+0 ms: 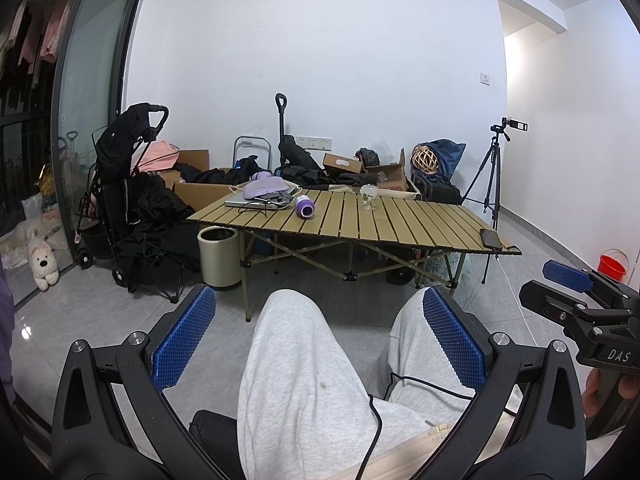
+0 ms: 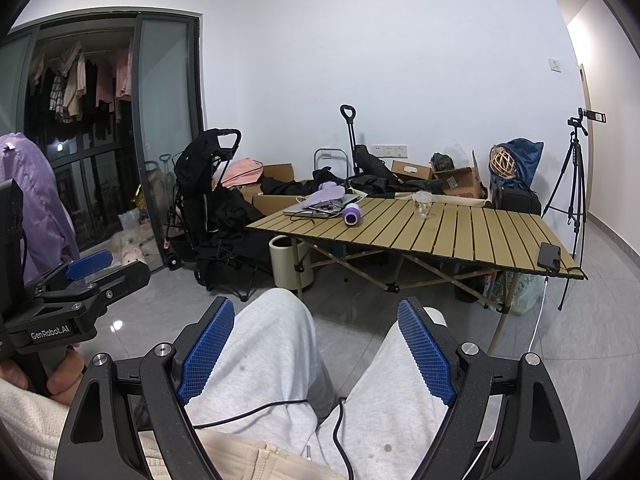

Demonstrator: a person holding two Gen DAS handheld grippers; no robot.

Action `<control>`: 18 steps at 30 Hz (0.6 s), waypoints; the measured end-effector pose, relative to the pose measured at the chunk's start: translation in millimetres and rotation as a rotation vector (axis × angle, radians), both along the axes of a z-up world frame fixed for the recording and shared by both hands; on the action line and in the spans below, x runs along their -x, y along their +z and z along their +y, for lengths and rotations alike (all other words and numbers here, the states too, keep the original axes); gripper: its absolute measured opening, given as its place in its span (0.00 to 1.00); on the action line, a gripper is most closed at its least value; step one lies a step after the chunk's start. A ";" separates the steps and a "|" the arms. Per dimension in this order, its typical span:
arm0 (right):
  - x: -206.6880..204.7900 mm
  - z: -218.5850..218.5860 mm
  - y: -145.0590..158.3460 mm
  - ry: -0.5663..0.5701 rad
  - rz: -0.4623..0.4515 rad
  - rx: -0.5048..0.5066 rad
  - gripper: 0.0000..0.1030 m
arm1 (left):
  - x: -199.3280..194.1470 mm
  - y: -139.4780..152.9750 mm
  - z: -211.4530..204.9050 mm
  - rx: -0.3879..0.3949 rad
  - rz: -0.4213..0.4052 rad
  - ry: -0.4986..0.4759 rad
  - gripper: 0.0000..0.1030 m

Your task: Organize rigid objects

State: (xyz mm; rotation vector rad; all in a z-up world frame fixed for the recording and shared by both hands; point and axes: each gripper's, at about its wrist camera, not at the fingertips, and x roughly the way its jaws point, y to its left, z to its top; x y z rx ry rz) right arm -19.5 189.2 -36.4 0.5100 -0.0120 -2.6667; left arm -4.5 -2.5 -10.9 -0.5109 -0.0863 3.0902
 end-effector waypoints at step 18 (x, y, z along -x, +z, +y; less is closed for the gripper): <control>9.4 -5.7 -6.5 -0.004 -0.019 -0.025 0.86 | 26.7 -22.3 4.6 0.047 -0.013 0.013 1.00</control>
